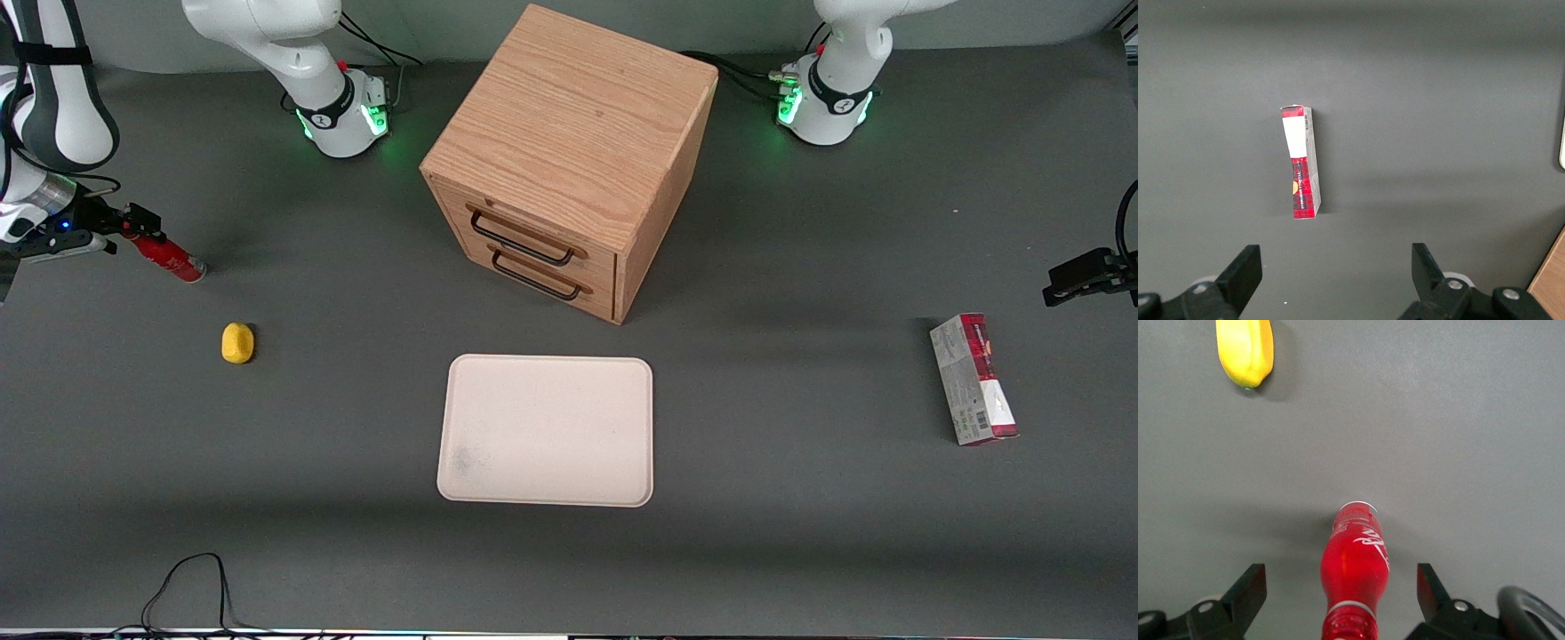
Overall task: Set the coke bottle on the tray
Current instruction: 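Close the right gripper around the red bottle's body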
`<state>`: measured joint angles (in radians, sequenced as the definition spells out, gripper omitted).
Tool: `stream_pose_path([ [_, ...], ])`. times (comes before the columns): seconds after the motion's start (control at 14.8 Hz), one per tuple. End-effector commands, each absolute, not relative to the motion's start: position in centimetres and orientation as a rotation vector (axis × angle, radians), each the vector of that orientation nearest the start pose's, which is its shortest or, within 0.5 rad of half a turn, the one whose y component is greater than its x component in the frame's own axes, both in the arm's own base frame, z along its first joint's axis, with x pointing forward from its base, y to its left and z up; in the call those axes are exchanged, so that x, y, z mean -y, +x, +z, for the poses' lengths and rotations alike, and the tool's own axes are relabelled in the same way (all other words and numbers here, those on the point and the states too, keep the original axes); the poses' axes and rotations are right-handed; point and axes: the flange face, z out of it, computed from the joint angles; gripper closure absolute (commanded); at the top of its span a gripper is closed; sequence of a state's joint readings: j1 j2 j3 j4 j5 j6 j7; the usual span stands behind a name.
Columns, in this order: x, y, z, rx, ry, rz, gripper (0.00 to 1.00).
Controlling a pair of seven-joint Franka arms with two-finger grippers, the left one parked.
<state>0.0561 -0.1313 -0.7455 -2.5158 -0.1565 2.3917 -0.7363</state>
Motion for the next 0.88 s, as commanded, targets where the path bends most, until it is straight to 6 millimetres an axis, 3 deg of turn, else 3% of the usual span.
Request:
stream_pose_path([
  [0.0, 29.43, 34.53, 31.11, 0.297, -3.115, 0.025, 0.00],
  [0.27, 29.66, 34.36, 31.07, 0.302, -3.112, 0.029, 0.03],
  [0.54, 29.53, 34.42, 31.04, 0.304, -3.110, 0.033, 0.91],
  [0.61, 29.47, 34.45, 31.03, 0.308, -3.109, 0.034, 1.00],
  [0.81, 29.37, 34.50, 31.28, 0.307, -3.099, 0.045, 1.00],
])
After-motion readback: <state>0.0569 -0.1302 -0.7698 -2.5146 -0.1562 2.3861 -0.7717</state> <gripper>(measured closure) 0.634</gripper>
